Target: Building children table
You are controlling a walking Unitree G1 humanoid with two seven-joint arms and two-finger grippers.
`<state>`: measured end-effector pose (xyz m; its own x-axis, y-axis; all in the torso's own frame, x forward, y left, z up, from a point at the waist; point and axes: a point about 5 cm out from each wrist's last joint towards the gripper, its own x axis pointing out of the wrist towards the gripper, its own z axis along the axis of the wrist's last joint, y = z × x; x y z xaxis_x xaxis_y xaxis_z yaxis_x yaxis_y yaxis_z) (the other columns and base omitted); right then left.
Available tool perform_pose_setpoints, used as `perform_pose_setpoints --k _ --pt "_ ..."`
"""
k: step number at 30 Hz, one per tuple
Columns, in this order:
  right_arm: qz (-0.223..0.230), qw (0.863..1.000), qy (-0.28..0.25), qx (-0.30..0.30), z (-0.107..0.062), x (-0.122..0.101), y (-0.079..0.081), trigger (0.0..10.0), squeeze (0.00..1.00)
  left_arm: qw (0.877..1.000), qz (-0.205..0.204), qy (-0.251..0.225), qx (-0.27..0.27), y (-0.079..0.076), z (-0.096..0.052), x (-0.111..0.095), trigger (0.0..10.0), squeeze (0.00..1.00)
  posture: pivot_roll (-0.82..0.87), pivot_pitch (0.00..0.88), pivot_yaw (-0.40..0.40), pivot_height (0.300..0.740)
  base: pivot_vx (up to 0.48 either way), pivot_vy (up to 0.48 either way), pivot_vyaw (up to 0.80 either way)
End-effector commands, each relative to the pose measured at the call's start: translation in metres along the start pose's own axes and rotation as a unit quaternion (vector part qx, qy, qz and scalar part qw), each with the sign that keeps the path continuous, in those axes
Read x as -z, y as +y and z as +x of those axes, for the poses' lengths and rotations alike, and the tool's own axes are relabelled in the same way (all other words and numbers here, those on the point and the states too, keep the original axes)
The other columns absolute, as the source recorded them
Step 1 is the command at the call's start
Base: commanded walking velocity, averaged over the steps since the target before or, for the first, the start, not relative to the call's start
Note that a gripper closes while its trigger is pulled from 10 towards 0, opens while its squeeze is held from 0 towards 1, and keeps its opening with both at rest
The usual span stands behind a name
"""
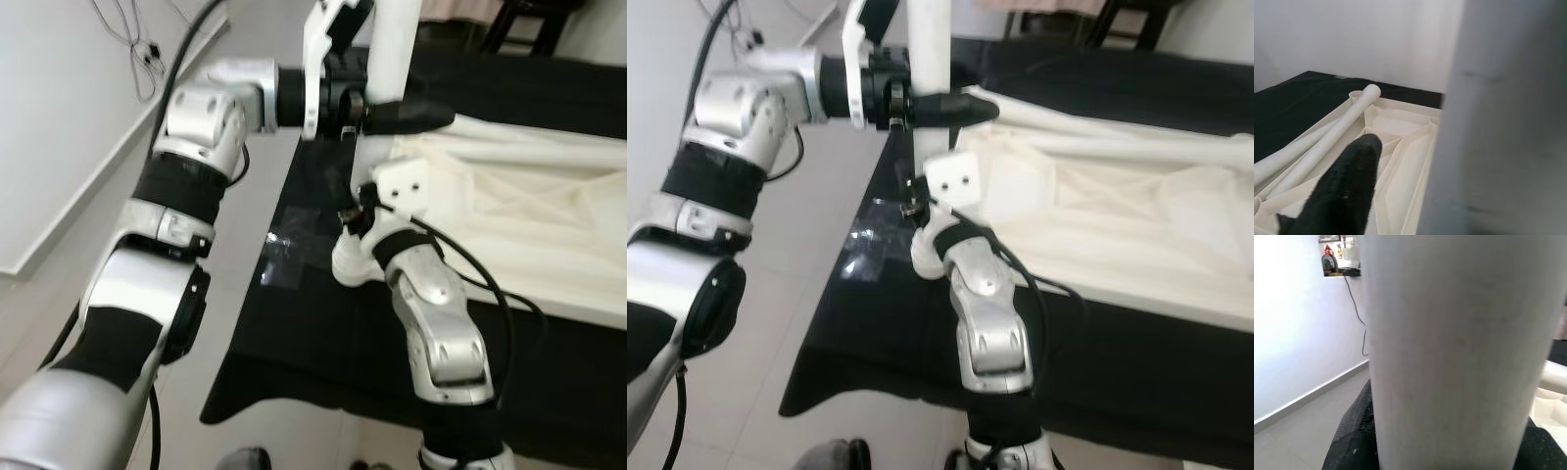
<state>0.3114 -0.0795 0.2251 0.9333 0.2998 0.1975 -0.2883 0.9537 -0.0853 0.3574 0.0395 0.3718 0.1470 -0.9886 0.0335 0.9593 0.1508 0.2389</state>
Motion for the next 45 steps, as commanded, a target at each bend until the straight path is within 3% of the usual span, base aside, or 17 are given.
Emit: perform_pose_setpoints --k 1,9,10,13,14,16,17,20,21,23,24,25,33,34,36,37,45 --pt "0.065 0.989 0.128 0.018 0.004 0.048 0.015 0.0 0.00 1.000 0.010 0.003 -0.003 0.001 0.000 -0.003 0.0 0.00 0.10 0.199 -0.001 0.740 0.000 0.000 0.00" --pt "0.072 0.985 0.147 0.046 -0.005 0.034 0.010 0.0 0.00 1.000 0.014 0.015 0.011 -0.001 0.000 0.002 0.0 0.00 0.09 0.201 0.009 0.740 0.000 0.000 0.00" --pt "0.071 0.988 0.130 0.034 0.001 0.027 0.005 10.0 0.00 1.000 0.014 0.014 0.014 -0.002 0.001 0.002 0.0 0.00 0.09 0.202 0.010 0.740 0.000 0.000 0.00" --pt "0.058 0.994 0.094 -0.002 0.021 0.012 -0.019 10.0 0.00 1.000 0.016 0.011 0.025 -0.003 0.003 0.001 0.0 0.00 0.09 0.203 0.013 0.740 0.000 0.000 0.00" --pt "0.063 0.995 0.078 -0.016 0.027 0.007 -0.028 10.0 0.87 0.999 0.016 0.010 0.028 -0.003 0.003 0.000 0.0 0.00 0.09 0.204 0.013 0.740 0.000 0.000 0.00" --pt "0.068 0.995 0.066 -0.025 0.030 0.003 -0.034 10.0 0.87 0.999 0.016 0.009 0.030 -0.004 0.004 0.000 0.0 0.00 0.09 0.204 0.013 0.740 0.000 0.000 0.00" --pt "0.071 0.995 0.060 -0.030 0.032 0.001 -0.036 10.0 1.00 0.999 0.016 0.009 0.031 -0.004 0.004 0.000 0.0 0.00 0.09 0.204 0.013 0.740 0.000 0.000 0.00" --pt "0.074 0.993 0.044 -0.075 0.037 -0.007 -0.041 10.0 1.00 0.999 0.016 0.009 0.035 -0.005 0.004 0.000 0.0 0.00 0.09 0.206 0.016 0.740 0.000 0.000 0.00" --pt "0.067 0.988 0.024 -0.134 0.042 -0.018 -0.045 10.0 1.00 0.999 0.017 0.009 0.037 -0.005 0.004 0.000 0.0 0.00 0.10 0.205 0.018 0.740 0.000 0.000 0.00" --pt "0.067 0.988 0.024 -0.134 0.042 -0.018 -0.045 10.0 1.00 0.999 0.017 0.009 0.037 -0.005 0.004 0.000 0.0 0.00 0.10 0.205 0.018 0.740 0.000 0.000 0.00" --pt "0.060 0.975 0.005 -0.213 0.045 -0.030 -0.049 10.0 1.00 0.999 0.017 0.010 0.041 -0.006 0.004 0.000 0.0 0.00 0.10 0.207 0.020 0.740 0.000 0.000 0.00" --pt "0.047 0.961 -0.006 -0.274 0.048 -0.039 -0.054 10.0 0.00 0.999 0.017 0.011 0.044 -0.007 0.004 0.000 0.0 0.00 0.10 0.207 0.020 0.740 0.000 0.000 0.00" --pt "0.036 0.906 -0.007 -0.421 0.055 -0.041 -0.056 10.0 0.00 0.998 0.016 0.013 0.055 -0.009 0.005 0.001 0.0 0.00 0.12 0.210 0.024 0.740 0.000 0.000 0.00" --pt "0.038 0.892 -0.006 -0.450 0.057 -0.040 -0.054 1.0 0.00 0.998 0.016 0.014 0.059 -0.010 0.006 0.001 0.0 0.00 0.12 0.211 0.025 0.740 0.000 0.000 0.00" --pt "0.040 0.887 -0.006 -0.459 0.058 -0.039 -0.054 1.0 0.00 0.998 0.016 0.014 0.059 -0.010 0.006 0.001 0.0 0.00 0.12 0.211 0.025 0.740 0.000 0.000 0.00" --pt "0.042 0.885 -0.005 -0.464 0.059 -0.039 -0.055 0.0 0.00 0.998 0.016 0.014 0.060 -0.010 0.006 0.001 0.0 0.00 0.12 0.211 0.025 0.740 0.000 0.000 0.00" --pt "0.045 0.870 -0.002 -0.491 0.062 -0.036 -0.055 0.0 0.00 0.998 0.016 0.014 0.062 -0.012 0.006 0.000 0.0 0.00 0.12 0.209 0.025 0.740 0.000 0.000 0.00"
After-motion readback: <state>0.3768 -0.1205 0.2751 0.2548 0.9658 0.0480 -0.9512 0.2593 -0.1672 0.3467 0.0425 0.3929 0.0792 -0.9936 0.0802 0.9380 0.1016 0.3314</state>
